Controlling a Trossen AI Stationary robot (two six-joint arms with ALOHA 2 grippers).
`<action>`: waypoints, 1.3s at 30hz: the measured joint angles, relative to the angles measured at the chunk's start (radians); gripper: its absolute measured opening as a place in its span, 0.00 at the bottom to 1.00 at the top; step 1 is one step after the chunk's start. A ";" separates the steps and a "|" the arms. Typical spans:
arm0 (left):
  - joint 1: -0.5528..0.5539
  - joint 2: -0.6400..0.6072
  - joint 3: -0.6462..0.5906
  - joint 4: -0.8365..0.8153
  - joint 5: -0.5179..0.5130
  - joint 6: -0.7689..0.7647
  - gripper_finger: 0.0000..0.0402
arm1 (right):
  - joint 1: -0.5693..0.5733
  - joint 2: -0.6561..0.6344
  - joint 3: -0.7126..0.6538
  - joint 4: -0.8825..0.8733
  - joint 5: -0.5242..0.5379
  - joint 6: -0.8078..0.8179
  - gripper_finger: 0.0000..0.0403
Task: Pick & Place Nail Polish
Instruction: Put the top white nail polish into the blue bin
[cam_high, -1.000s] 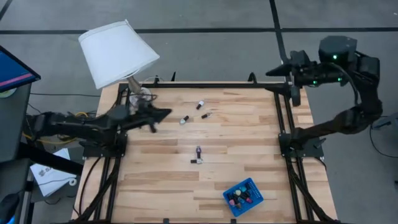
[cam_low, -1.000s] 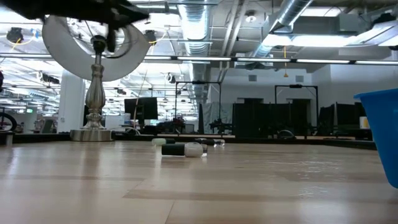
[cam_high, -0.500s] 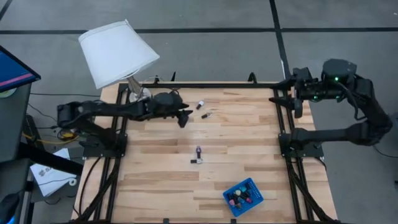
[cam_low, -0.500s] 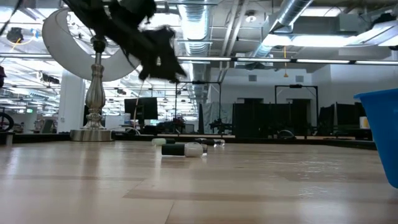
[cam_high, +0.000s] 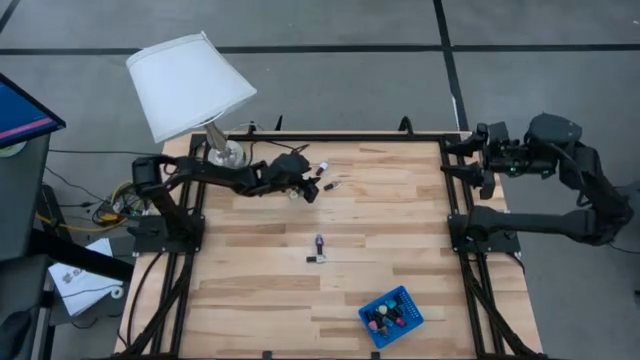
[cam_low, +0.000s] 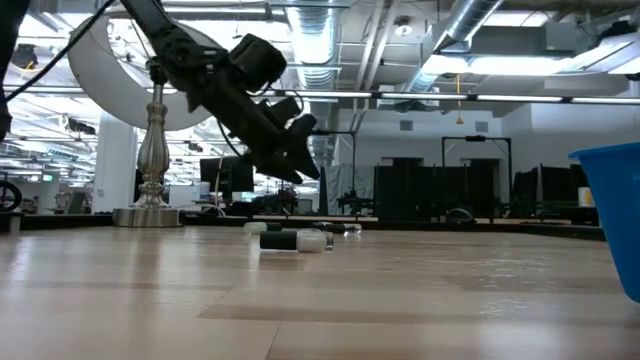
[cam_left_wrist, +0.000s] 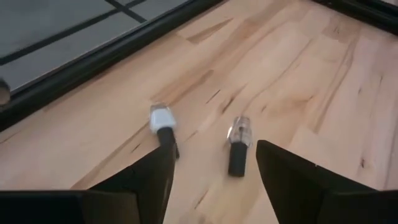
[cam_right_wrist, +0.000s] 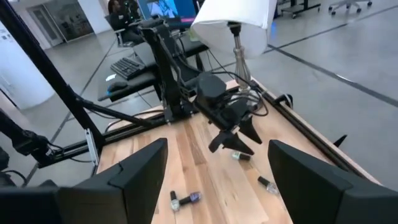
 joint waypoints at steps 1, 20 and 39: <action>0.003 0.012 0.011 0.000 0.006 0.001 0.56 | 0.002 -0.014 -0.022 0.002 0.000 -0.008 0.67; 0.038 0.183 0.150 -0.106 -0.043 0.051 0.56 | 0.001 -0.361 -0.482 0.397 0.024 0.185 0.67; 0.094 0.324 0.320 -0.299 0.029 0.048 0.56 | 0.002 -0.371 -0.483 0.410 0.024 0.226 0.67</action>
